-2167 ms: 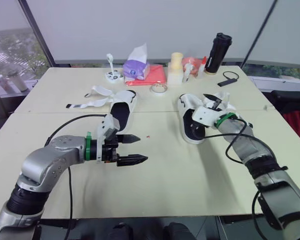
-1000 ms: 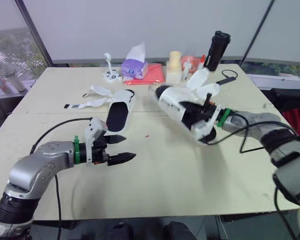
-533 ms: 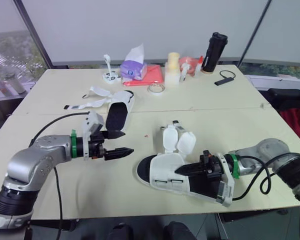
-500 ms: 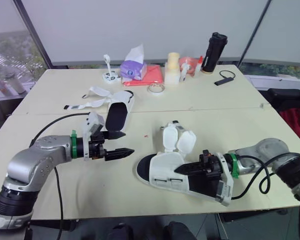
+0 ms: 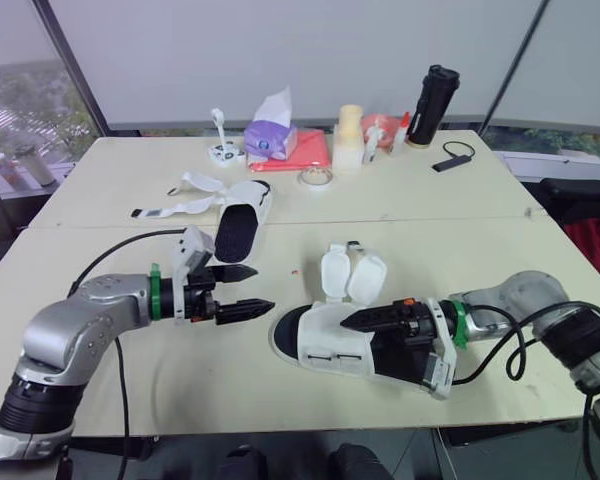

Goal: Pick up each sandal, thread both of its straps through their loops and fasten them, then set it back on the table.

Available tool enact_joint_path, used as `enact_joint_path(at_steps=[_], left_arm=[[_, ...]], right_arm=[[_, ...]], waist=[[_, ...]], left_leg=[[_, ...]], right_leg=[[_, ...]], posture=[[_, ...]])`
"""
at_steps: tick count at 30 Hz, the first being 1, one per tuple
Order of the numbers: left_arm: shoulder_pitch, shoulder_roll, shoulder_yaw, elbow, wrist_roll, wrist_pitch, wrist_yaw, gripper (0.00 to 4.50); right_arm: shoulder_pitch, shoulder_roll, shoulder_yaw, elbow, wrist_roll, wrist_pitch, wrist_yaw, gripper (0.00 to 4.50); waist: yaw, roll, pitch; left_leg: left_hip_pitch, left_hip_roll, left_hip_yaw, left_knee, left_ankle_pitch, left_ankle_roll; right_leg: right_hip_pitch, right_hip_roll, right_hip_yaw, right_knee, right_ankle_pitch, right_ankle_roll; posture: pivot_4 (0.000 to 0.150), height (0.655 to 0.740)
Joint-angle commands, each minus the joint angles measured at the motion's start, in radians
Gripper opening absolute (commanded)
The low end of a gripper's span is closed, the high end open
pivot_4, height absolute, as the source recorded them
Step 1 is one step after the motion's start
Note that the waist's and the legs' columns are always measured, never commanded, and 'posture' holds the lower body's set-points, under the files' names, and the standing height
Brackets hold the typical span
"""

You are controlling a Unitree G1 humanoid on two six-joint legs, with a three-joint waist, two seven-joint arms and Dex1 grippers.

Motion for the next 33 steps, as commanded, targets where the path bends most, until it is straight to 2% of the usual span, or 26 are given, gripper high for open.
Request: enact_joint_path(at_steps=[1, 6, 15, 18, 22, 25, 33], left_arm=[[0.005, 0.000, -0.011, -0.038, -0.006, -0.003, -0.009, 4.50], [-0.006, -0.011, -0.038, -0.012, 0.008, -0.014, -0.020, 4.50], [-0.024, -0.024, -0.052, 0.016, 0.025, -0.024, -0.031, 4.50], [-0.022, -0.030, -0.051, 0.017, 0.027, -0.024, -0.024, 4.50], [-0.018, -0.036, -0.047, 0.015, 0.029, -0.023, -0.016, 4.50], [-0.012, -0.037, -0.043, 0.012, 0.028, -0.022, -0.014, 4.50], [-0.032, -0.040, -0.043, 0.041, 0.038, -0.032, -0.023, 4.50]], right_arm=[[0.023, -0.038, -0.064, -0.008, 0.067, 0.025, 0.027, 4.43], [0.134, -0.081, -0.142, -0.053, 0.143, 0.095, 0.095, 4.43], [0.164, 0.006, -0.150, -0.104, 0.166, 0.149, 0.194, 4.43], [0.151, 0.035, -0.151, -0.102, 0.171, 0.168, 0.221, 3.66], [0.155, 0.054, -0.161, -0.123, 0.194, 0.171, 0.251, 1.48], [0.165, 0.049, -0.179, -0.128, 0.218, 0.174, 0.259, 0.06], [0.056, 0.035, -0.204, -0.064, 0.138, 0.183, 0.160, 0.06]], waist=[[0.001, 0.000, 0.000], [0.003, 0.000, 0.000], [-0.004, 0.000, 0.000], [-0.001, 0.000, 0.000], [0.003, 0.000, 0.000], [0.001, -0.001, -0.001], [-0.001, -0.001, -0.001]], left_leg=[[0.000, 0.000, 0.000, 0.000, 0.000, 0.000], [0.000, 0.000, 0.000, 0.001, 0.000, 0.000], [0.001, 0.000, 0.000, 0.001, 0.000, 0.000], [0.001, 0.000, 0.000, 0.002, 0.000, 0.000], [0.000, 0.000, 0.000, 0.004, 0.000, 0.000], [0.000, 0.000, -0.001, 0.004, 0.000, 0.000], [0.000, 0.000, -0.001, 0.005, 0.000, 0.000]], right_leg=[[0.000, 0.000, 0.000, 0.000, 0.000, 0.000], [0.001, 0.000, 0.000, 0.000, 0.000, 0.000], [0.001, 0.001, 0.001, 0.001, 0.000, 0.000], [0.001, 0.001, 0.001, 0.001, 0.000, 0.000], [0.001, 0.001, 0.000, 0.001, 0.000, 0.000], [0.002, 0.001, 0.000, 0.002, 0.000, 0.000], [0.002, 0.001, 0.000, 0.002, 0.000, 0.000]], posture=[[0.150, 0.7400], [0.150, 0.7400], [0.150, 0.7400], [0.150, 0.7400], [0.150, 0.7400], [0.150, 0.7400], [0.150, 0.7400]])
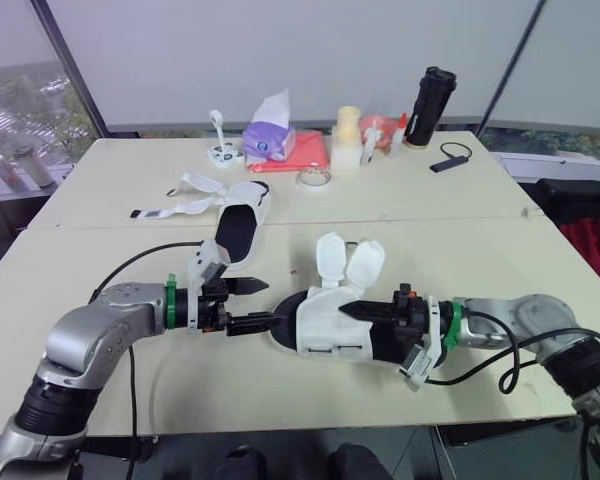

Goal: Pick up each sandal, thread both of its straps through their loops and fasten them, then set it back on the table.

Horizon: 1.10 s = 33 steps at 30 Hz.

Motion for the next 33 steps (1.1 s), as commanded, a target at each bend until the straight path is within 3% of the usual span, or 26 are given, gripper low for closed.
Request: enact_joint_path(at_steps=[1, 6, 18, 21, 28, 33], left_arm=[[-0.024, -0.003, 0.014, -0.001, 0.005, -0.025, -0.009, 4.50], [-0.027, -0.018, 0.009, -0.001, 0.012, -0.031, -0.003, 4.50], [0.015, -0.033, 0.023, -0.029, 0.011, -0.030, 0.033, 4.50], [0.016, -0.035, 0.021, -0.030, 0.012, -0.031, 0.036, 4.50], [0.020, -0.022, 0.004, 0.011, 0.055, -0.073, 0.013, 4.50], [0.011, -0.004, -0.023, 0.074, 0.129, -0.160, -0.044, 4.50]], right_arm=[[-0.104, 0.002, -0.020, 0.044, -0.023, -0.004, -0.068, 0.06], [-0.224, 0.078, 0.087, 0.192, -0.072, -0.058, -0.092, 0.06], [-0.301, 0.175, 0.202, 0.425, -0.023, -0.157, -0.042, 0.06], [-0.314, 0.186, 0.211, 0.463, -0.005, -0.167, -0.016, 1.04], [-0.308, 0.162, 0.194, 0.462, 0.019, -0.136, -0.011, 4.47], [-0.259, 0.095, 0.125, 0.431, 0.113, -0.109, 0.021, 4.47]], waist=[[0.000, 0.000, 0.000], [-0.001, 0.000, 0.000], [0.000, 0.000, 0.000], [0.000, 0.000, 0.000], [-0.001, 0.000, 0.000], [0.005, 0.000, 0.000]], left_leg=[[0.000, 0.000, 0.000, 0.000, 0.000, 0.000], [0.000, 0.000, 0.000, 0.000, 0.000, 0.000], [-0.001, 0.000, -0.001, 0.002, 0.000, 0.000], [-0.001, 0.000, -0.001, 0.002, 0.000, 0.000], [0.000, 0.000, -0.001, 0.002, 0.000, 0.000], [0.000, -0.001, -0.001, 0.002, 0.000, 0.000]], right_leg=[[0.000, 0.000, 0.000, 0.000, 0.000, 0.000], [0.000, 0.000, 0.000, 0.000, 0.000, 0.000], [0.001, -0.001, 0.000, 0.000, 0.000, 0.000], [0.001, -0.001, 0.000, 0.000, 0.000, 0.000], [0.001, -0.001, 0.000, 0.000, 0.000, 0.000], [0.001, -0.001, 0.000, 0.000, 0.000, 0.000]], posture=[[0.150, 0.7400], [0.150, 0.7400], [0.150, 0.7400], [0.150, 0.7400], [0.150, 0.7400], [0.150, 0.7400]])
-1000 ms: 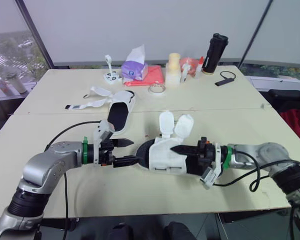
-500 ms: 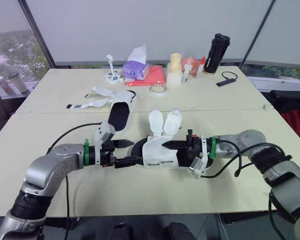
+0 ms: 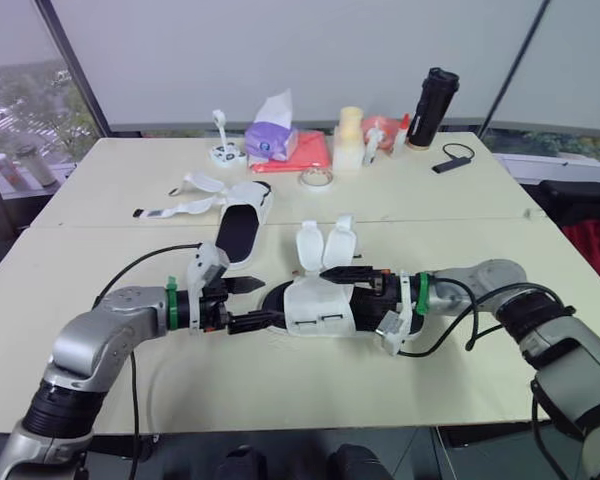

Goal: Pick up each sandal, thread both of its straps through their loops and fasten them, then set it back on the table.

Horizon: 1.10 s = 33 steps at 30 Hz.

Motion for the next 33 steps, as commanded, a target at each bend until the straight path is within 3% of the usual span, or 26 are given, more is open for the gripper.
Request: enact_joint_path(at_steps=[1, 5, 8, 13, 16, 26, 33], left_arm=[[-0.014, 0.022, -0.022, 0.040, 0.059, -0.083, -0.052, 4.50], [-0.083, 0.020, -0.069, 0.183, 0.142, -0.213, -0.137, 4.50], [-0.145, -0.003, -0.103, 0.296, 0.197, -0.298, -0.189, 3.74], [-0.232, -0.050, -0.168, 0.467, 0.289, -0.446, -0.280, 1.36], [-0.269, -0.086, -0.202, 0.552, 0.330, -0.510, -0.326, 0.05], [-0.330, -0.207, -0.222, 0.663, 0.399, -0.563, -0.320, 0.05], [-0.283, -0.209, -0.300, 0.615, 0.495, -0.580, -0.323, 0.05]], right_arm=[[0.036, -0.061, -0.080, -0.047, 0.093, 0.021, 0.023, 4.47], [0.198, -0.173, -0.186, -0.149, 0.306, 0.069, 0.152, 4.47], [0.307, -0.230, -0.250, -0.255, 0.396, 0.117, 0.243, 4.50], [0.406, -0.270, -0.362, -0.336, 0.474, 0.228, 0.334, 4.50], [0.448, -0.232, -0.423, -0.378, 0.656, 0.349, 0.442, 4.50], [0.484, -0.028, -0.491, -0.553, 1.167, 0.903, 0.879, 4.50], [0.400, 0.066, -0.487, -0.489, 1.136, 1.012, 0.947, 4.50]], waist=[[0.001, 0.000, 0.000], [0.007, 0.000, 0.000], [0.001, 0.000, 0.000], [-0.007, 0.000, 0.000], [-0.004, 0.000, 0.000], [0.003, 0.000, 0.000], [0.002, 0.000, 0.000]], left_leg=[[0.000, 0.000, 0.000, 0.000, 0.000, 0.000], [0.000, 0.000, -0.001, 0.000, -0.001, 0.001], [0.000, -0.001, 0.000, 0.001, -0.001, 0.002], [0.001, -0.001, 0.000, 0.001, -0.001, 0.003], [0.001, -0.001, 0.001, 0.001, -0.002, 0.003], [0.000, 0.000, -0.002, 0.004, -0.003, 0.004], [0.000, 0.000, -0.003, 0.004, -0.003, 0.005]], right_leg=[[0.000, 0.000, 0.000, 0.000, 0.000, 0.000], [0.001, 0.000, 0.000, -0.001, 0.000, 0.000], [0.002, 0.001, 0.000, -0.001, 0.000, 0.000], [0.002, 0.002, 0.001, -0.001, 0.000, 0.000], [0.002, 0.004, 0.001, -0.001, 0.000, 0.000], [0.004, 0.005, 0.001, -0.001, 0.000, 0.000], [0.004, 0.005, 0.001, -0.001, 0.000, 0.000]], posture=[[0.150, 0.7400], [0.150, 0.7400], [0.150, 0.7400], [0.150, 0.7400], [0.150, 0.7400], [0.150, 0.7400], [0.150, 0.7400]])
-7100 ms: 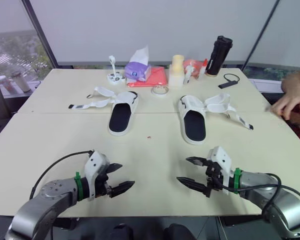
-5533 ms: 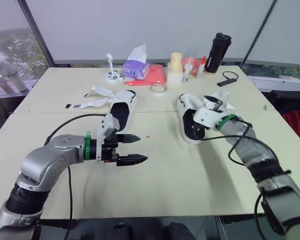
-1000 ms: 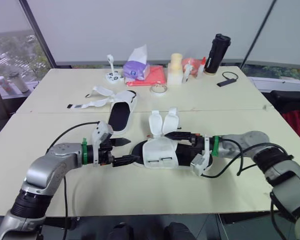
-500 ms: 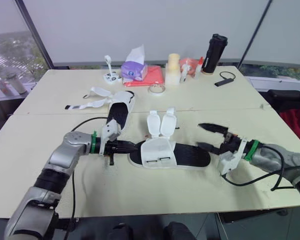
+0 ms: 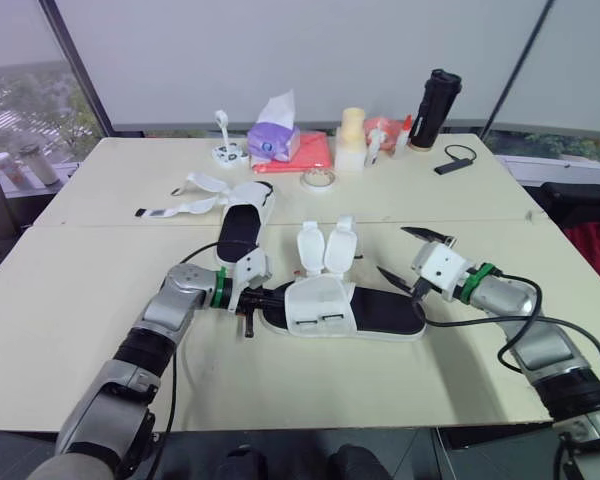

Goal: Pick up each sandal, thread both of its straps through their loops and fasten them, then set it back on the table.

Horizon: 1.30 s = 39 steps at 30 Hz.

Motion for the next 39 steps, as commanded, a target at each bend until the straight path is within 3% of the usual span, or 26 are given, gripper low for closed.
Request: enact_joint_path(at_steps=[1, 10, 18, 23, 25, 26, 27, 32, 36, 39], left_arm=[[0.037, 0.017, -0.068, -0.040, 0.071, -0.021, -0.018, 0.05], [0.083, 0.009, -0.076, -0.090, 0.095, -0.016, 0.013, 0.05], [0.084, 0.005, -0.067, -0.096, 0.095, -0.010, 0.021, 0.05], [0.094, 0.007, -0.060, -0.115, 0.087, 0.000, 0.025, 0.00], [0.097, 0.007, -0.060, -0.121, 0.085, 0.004, 0.028, 0.00], [0.099, 0.007, -0.060, -0.124, 0.085, 0.005, 0.029, 0.00], [0.101, 0.007, -0.060, -0.128, 0.084, 0.008, 0.031, 0.00], [0.105, 0.006, -0.056, -0.136, 0.079, 0.015, 0.038, 0.00], [0.109, 0.004, -0.053, -0.145, 0.072, 0.024, 0.039, 0.00], [0.105, -0.005, -0.054, -0.141, 0.075, 0.027, 0.048, 0.00]], right_arm=[[-0.078, 0.035, -0.010, 0.033, -0.018, 0.018, 0.027, 4.50], [-0.294, 0.217, 0.044, 0.288, -0.090, 0.093, 0.040, 4.50], [-0.477, 0.317, 0.062, 0.650, -0.174, -0.001, -0.054, 4.50], [-0.536, 0.323, 0.081, 0.764, -0.243, -0.122, -0.127, 2.28], [-0.551, 0.321, 0.077, 0.795, -0.259, -0.164, -0.162, 1.26], [-0.557, 0.320, 0.075, 0.807, -0.266, -0.183, -0.178, 0.54], [-0.562, 0.320, 0.070, 0.817, -0.267, -0.201, -0.185, 0.17], [-0.582, 0.296, 0.071, 0.833, -0.312, -0.310, -0.281, 0.07], [-0.586, 0.236, 0.137, 0.782, -0.457, -0.501, -0.435, 0.07], [-0.589, 0.059, 0.373, 0.461, -1.002, -0.633, -0.845, 0.07]], waist=[[-0.001, 0.001, 0.000], [-0.001, 0.001, -0.001], [-0.002, 0.001, -0.001], [-0.002, 0.001, -0.001], [-0.002, 0.001, -0.001], [-0.002, 0.001, -0.001], [-0.002, 0.001, -0.001], [-0.002, 0.001, -0.001], [-0.002, 0.001, -0.001], [0.000, 0.005, -0.001]], left_leg=[[0.000, 0.000, 0.000, 0.000, 0.000, 0.000], [0.001, 0.002, 0.000, 0.000, -0.001, 0.001], [0.002, 0.002, 0.000, 0.000, -0.001, 0.001], [0.002, 0.002, 0.000, 0.000, -0.001, 0.001], [0.002, 0.002, 0.000, 0.000, -0.001, 0.001], [0.002, 0.002, 0.000, 0.000, -0.001, 0.001], [0.001, 0.002, 0.000, 0.000, -0.001, 0.001], [0.001, 0.002, 0.000, 0.000, -0.001, 0.001], [0.001, 0.002, 0.000, -0.001, -0.001, 0.001], [-0.001, 0.001, 0.000, -0.001, 0.000, 0.001]], right_leg=[[0.000, 0.000, 0.000, 0.000, 0.000, 0.000], [0.001, 0.001, 0.000, 0.000, 0.000, 0.000], [0.001, 0.001, 0.000, 0.000, 0.000, 0.000], [0.001, 0.001, 0.001, 0.000, 0.000, 0.000], [0.001, 0.001, 0.000, 0.000, 0.000, 0.000], [0.001, 0.001, 0.001, 0.000, 0.000, 0.000], [0.001, 0.001, 0.000, 0.000, 0.000, 0.000], [0.001, 0.001, 0.001, 0.000, 0.000, 0.000], [0.001, 0.001, 0.001, 0.000, 0.000, 0.000], [-0.002, 0.000, 0.001, 0.001, 0.000, 0.000]], posture=[[0.150, 0.7400], [0.150, 0.7400], [0.150, 0.7400], [0.150, 0.7400], [0.150, 0.7400], [0.150, 0.7400], [0.150, 0.7400], [0.150, 0.7400], [0.150, 0.7400], [0.150, 0.7400]])
